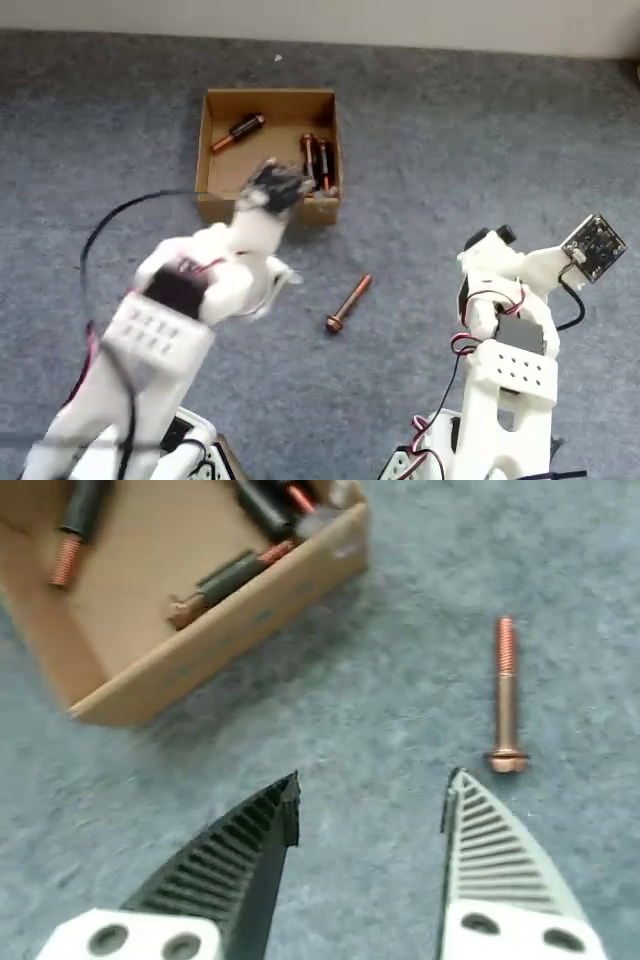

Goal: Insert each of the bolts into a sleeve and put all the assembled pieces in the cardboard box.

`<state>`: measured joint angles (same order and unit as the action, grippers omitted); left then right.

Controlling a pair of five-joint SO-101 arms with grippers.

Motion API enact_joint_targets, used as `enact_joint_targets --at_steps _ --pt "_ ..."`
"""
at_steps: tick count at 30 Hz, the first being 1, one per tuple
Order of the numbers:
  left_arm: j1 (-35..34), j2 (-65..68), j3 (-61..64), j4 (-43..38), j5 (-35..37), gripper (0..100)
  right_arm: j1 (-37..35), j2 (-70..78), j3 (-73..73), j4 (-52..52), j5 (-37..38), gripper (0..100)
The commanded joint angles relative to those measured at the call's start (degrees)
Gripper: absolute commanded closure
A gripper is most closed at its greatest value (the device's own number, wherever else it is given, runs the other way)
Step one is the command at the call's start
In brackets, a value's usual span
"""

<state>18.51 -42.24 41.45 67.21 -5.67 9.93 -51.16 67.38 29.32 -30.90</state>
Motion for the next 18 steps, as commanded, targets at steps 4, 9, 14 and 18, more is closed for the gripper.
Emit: enact_joint_targets --at_steps 4,9,14,18 --pt "9.36 22.64 -16.22 -0.88 7.47 73 0.75 -1.71 0.40 -1.63 -0.70 99.5" --pt "13.32 35.21 -21.41 -5.98 8.44 73 0.75 -1.80 0.57 -1.63 -0.70 99.5" --pt "15.87 46.29 -25.36 -8.35 8.62 73 0.48 -1.89 0.75 -1.63 -0.70 99.5" --pt "16.40 53.49 -30.20 -8.35 12.75 73 0.48 -1.89 0.75 -1.63 -0.70 99.5"
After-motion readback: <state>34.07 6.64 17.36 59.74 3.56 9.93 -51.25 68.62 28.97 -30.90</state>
